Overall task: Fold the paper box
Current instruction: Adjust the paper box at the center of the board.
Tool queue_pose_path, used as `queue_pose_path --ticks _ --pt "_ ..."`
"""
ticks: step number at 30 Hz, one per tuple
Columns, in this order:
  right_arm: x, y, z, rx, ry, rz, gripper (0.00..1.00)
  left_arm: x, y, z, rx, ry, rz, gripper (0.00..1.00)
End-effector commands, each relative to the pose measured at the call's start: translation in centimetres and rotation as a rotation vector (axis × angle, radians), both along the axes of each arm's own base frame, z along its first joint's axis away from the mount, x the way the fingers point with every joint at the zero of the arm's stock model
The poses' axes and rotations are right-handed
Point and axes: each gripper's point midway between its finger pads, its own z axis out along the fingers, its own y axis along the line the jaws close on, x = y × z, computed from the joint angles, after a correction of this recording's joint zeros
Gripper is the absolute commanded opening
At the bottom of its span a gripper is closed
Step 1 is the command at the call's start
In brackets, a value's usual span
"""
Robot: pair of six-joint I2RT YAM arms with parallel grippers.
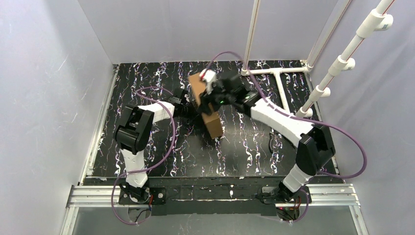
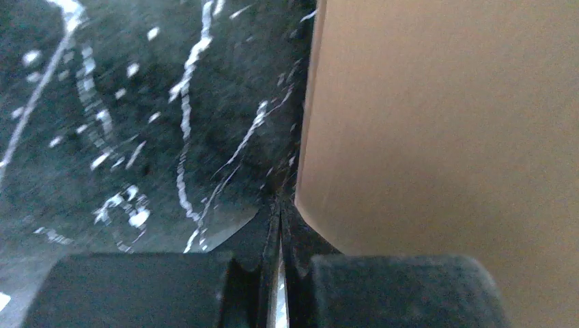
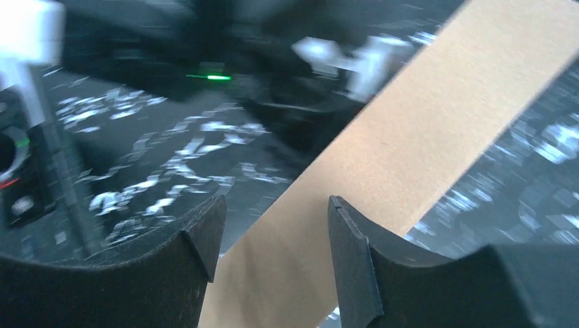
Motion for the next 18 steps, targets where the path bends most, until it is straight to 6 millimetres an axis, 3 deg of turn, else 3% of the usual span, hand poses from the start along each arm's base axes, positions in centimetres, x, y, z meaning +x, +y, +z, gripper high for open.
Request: queue_pose_path --ticks 1,3,5,8,12,14,18 --pt "-8.0 4.2 -4.8 -0.159 0.108 0.236 0.65 -2.4 3.7 -1.0 0.056 0.088 0.039 0.0" --pt "-9.5 6.2 -5.3 -0.189 0.12 0.304 0.65 -3.2 4.9 -1.1 0.064 0.123 0.031 0.0" --pt "-10.7 8.3 -4.4 -0.199 0.101 0.372 0.64 -3.8 6.4 -0.6 0.067 0.107 0.052 0.0" --pt "-12.6 9.4 -1.7 -0.162 0.077 0.487 0.65 -4.5 9.3 1.9 0.076 0.025 0.088 0.02" --pt "-15.2 7.4 3.4 -0.115 -0.043 0.681 0.7 -5.5 12.9 6.6 0.14 -0.092 0.073 0.12" --pt "-15.5 5.2 3.8 -0.154 -0.111 0.734 0.74 -6.2 14.6 8.4 0.192 -0.138 0.06 0.18" --pt "-11.1 0.2 3.1 -0.228 -0.183 0.581 0.83 -8.1 16.5 13.4 0.243 -0.323 0.005 0.31"
